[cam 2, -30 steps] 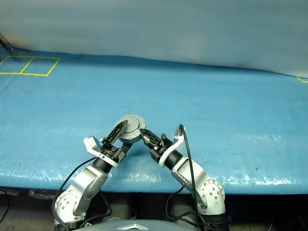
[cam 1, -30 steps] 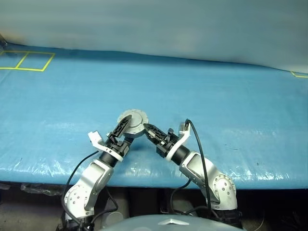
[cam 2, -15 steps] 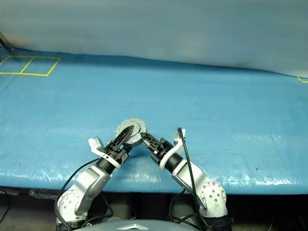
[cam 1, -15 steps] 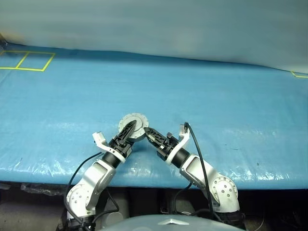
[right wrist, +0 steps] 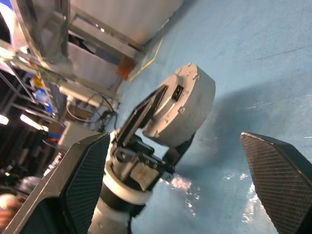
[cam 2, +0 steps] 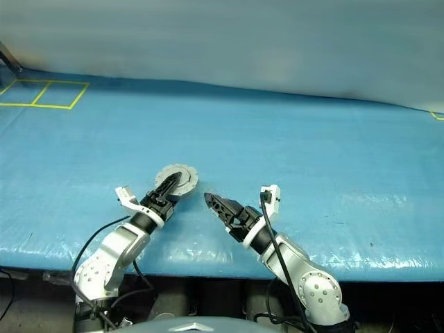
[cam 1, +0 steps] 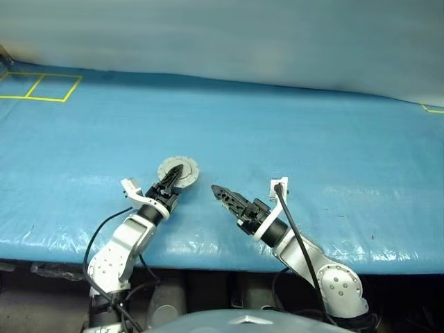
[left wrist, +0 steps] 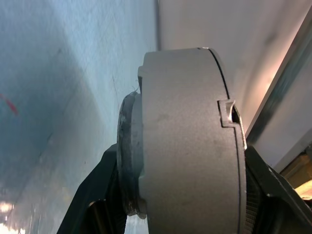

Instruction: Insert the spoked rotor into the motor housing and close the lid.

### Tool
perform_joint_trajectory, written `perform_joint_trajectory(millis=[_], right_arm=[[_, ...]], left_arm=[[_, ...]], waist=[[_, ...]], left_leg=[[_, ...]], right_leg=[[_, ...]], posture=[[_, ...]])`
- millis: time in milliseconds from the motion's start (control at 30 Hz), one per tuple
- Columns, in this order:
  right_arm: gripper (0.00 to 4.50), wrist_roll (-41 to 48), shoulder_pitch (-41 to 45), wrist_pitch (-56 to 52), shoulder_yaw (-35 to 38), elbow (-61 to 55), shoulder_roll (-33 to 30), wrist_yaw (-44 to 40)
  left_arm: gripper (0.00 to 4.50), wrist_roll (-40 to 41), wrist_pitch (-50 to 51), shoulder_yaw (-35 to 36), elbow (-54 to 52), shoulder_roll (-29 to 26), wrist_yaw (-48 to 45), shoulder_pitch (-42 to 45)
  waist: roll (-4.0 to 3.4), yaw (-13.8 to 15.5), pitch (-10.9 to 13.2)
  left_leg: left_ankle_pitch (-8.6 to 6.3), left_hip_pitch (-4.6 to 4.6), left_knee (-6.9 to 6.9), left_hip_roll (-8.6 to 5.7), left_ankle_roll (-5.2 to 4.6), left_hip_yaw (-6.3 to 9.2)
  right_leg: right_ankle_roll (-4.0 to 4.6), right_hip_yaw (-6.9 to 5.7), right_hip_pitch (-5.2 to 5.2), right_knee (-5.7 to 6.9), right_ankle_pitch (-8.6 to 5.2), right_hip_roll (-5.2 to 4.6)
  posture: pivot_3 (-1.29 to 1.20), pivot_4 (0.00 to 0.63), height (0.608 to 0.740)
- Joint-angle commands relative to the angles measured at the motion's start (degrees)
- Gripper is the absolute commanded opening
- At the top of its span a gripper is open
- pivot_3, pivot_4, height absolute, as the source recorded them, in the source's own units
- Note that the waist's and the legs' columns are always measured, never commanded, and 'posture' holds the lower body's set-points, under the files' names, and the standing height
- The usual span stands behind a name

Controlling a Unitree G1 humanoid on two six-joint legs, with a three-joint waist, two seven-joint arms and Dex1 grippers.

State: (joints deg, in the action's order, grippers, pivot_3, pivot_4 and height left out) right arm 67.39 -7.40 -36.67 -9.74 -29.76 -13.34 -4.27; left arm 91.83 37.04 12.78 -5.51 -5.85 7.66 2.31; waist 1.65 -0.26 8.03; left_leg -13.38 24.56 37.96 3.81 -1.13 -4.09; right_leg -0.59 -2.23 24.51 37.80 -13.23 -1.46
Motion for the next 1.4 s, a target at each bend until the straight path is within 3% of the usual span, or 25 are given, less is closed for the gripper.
perform_joint_trajectory(millis=[33,200,333,433,667,833,1033,1067,1200,1400], right_arm=[[4.5,-6.9,-0.8,2.7,-1.0,-3.4,-0.8,-3.6],[4.5,-21.1,-1.5,5.5,-4.8,-4.3,-4.9,-6.6],[4.5,-39.1,-2.5,17.3,-9.2,-2.9,-5.9,-7.5],[4.5,-46.5,-3.0,21.8,-11.0,-0.5,-6.6,-8.8],[4.5,-52.4,-3.4,24.9,-11.0,3.2,-4.8,-10.7],[4.5,-53.6,-4.0,23.6,-10.4,3.8,-3.5,-11.3],[4.5,-53.9,-4.4,22.5,-10.1,3.8,-2.2,-11.7],[4.5,-54.1,-4.4,22.4,-10.2,3.8,-2.1,-11.8],[4.5,-54.4,-4.7,22.1,-10.2,3.6,-1.4,-12.0],[4.5,-54.1,-5.3,21.3,-10.1,3.6,-0.8,-13.0]], left_arm=[[2.45,-1.8,0.5,2.1,3.4,-2.1,-2.7,6.0],[2.45,-9.0,0.5,4.2,16.8,-6.3,-7.0,16.7],[2.45,-16.7,-0.2,4.7,29.9,-8.9,-13.1,26.9],[2.45,-22.3,-1.3,5.6,38.1,-9.5,-17.0,32.7],[2.45,-33.6,-6.9,8.3,57.0,-9.9,-21.4,43.4],[2.45,-38.8,-8.0,10.5,64.2,-10.1,-23.2,46.5],[4.33,-42.0,-5.4,13.2,64.5,-11.0,-24.2,45.3],[4.46,-41.9,-4.4,13.8,63.6,-11.2,-23.9,44.5],[4.46,-41.4,2.7,15.0,56.3,-12.2,-23.2,39.5],[4.46,-35.8,16.3,19.0,36.4,-12.3,-17.8,26.5]], waist=[[0.02,0.0,0.0],[0.04,0.0,0.0],[0.14,0.3,0.1],[0.16,0.3,0.1],[0.24,0.1,0.1],[0.24,-0.1,0.1],[0.22,-0.4,0.1],[0.22,-0.5,0.1],[0.22,-1.2,0.1],[0.14,-1.6,0.0]], left_leg=[[0.0,-0.01,0.0,0.0,0.0,0.0],[0.01,0.0,0.0,-0.02,0.0,-0.02],[0.02,0.05,0.0,-0.08,0.0,0.01],[0.0,0.08,-0.02,-0.11,-0.02,0.0],[-0.01,0.09,-0.02,-0.16,-0.04,0.0],[0.02,0.0,-0.01,-0.15,0.01,0.01],[0.06,-0.21,0.0,-0.12,0.03,-0.01],[0.07,-0.3,0.0,-0.11,0.04,-0.02],[0.06,-0.94,-0.15,-0.03,0.04,-0.15],[0.05,-1.04,-0.23,0.38,0.08,-0.2]], right_leg=[[-0.05,0.01,-0.01,0.01,0.03,0.0],[-0.17,-0.08,0.0,0.0,0.1,0.02],[-0.24,-0.13,0.03,0.0,0.14,0.01],[-0.36,-0.11,0.03,-0.07,0.21,-0.01],[-0.4,-0.11,0.03,-0.07,0.22,-0.04],[-0.4,-0.11,-0.02,-0.01,0.22,-0.06],[-0.41,-0.11,-0.17,0.07,0.23,-0.08],[-0.41,-0.1,-0.25,0.1,0.23,-0.08],[-0.33,-0.03,-0.75,0.08,0.17,-0.08],[-0.21,0.04,-0.75,0.14,0.12,-0.17]], posture=[[0.0,0.15,0.74],[0.0,0.15,0.74],[0.0,0.15,0.74],[0.0,0.15,0.74],[0.0,0.15,0.74],[0.0,0.15,0.74],[0.0,0.15,0.74],[0.0,0.15,0.74],[0.0,0.15,0.74],[0.0,0.15,0.74]])
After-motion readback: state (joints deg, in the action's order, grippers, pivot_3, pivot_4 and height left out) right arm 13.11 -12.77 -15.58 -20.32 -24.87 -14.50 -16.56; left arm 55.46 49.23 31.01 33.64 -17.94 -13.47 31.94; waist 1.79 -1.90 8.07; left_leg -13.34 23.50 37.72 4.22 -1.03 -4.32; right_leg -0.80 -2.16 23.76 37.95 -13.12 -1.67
